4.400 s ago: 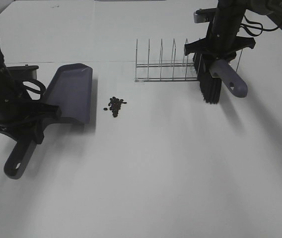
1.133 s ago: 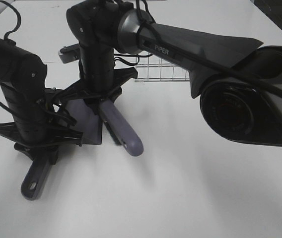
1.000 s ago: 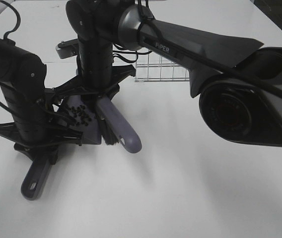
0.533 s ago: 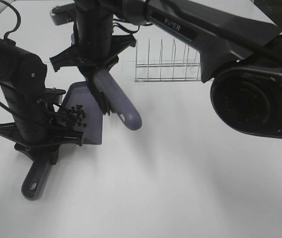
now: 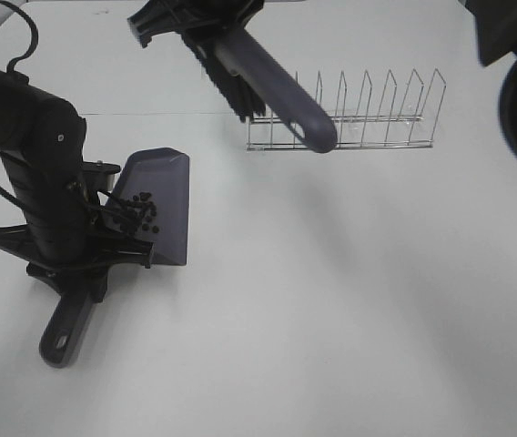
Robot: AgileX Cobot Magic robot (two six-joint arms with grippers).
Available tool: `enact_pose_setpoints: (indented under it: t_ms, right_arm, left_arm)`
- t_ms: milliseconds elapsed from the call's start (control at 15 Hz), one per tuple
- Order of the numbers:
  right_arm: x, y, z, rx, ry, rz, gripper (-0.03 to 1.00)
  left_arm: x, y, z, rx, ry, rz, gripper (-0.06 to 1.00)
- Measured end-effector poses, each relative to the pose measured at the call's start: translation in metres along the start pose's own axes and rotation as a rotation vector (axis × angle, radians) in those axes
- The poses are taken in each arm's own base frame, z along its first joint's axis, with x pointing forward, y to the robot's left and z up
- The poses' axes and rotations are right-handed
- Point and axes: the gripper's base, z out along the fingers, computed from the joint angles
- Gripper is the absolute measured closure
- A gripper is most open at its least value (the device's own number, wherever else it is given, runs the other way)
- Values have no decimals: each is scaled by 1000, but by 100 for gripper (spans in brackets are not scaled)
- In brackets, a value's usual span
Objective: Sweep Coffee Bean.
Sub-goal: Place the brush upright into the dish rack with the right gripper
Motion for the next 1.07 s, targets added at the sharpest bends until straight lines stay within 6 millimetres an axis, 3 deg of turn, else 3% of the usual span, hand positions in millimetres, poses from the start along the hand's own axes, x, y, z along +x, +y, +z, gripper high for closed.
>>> enact_pose_setpoints:
  t_ms: [333,467,600,733,867,1067]
  right_arm:
    - [28,-91,-10,74,97,143,66]
    - [47,-133,-15,65,141,257,66]
    - [72,-167,-6,32,214,378,66]
    - [104,-179,18,0,339,455,66]
    - [127,-177,34,-12,440,477,66]
    - [138,-171,52,-16,502,474,66]
  left_arm:
    - [0,0,0,0,0,0,60]
    - [0,0,0,0,0,0,60]
    - [0,0,0,0,0,0,60]
    - [0,0,0,0,0,0,60]
    - [0,0,0,0,0,1,60]
    - [0,0,0,1,0,14,60]
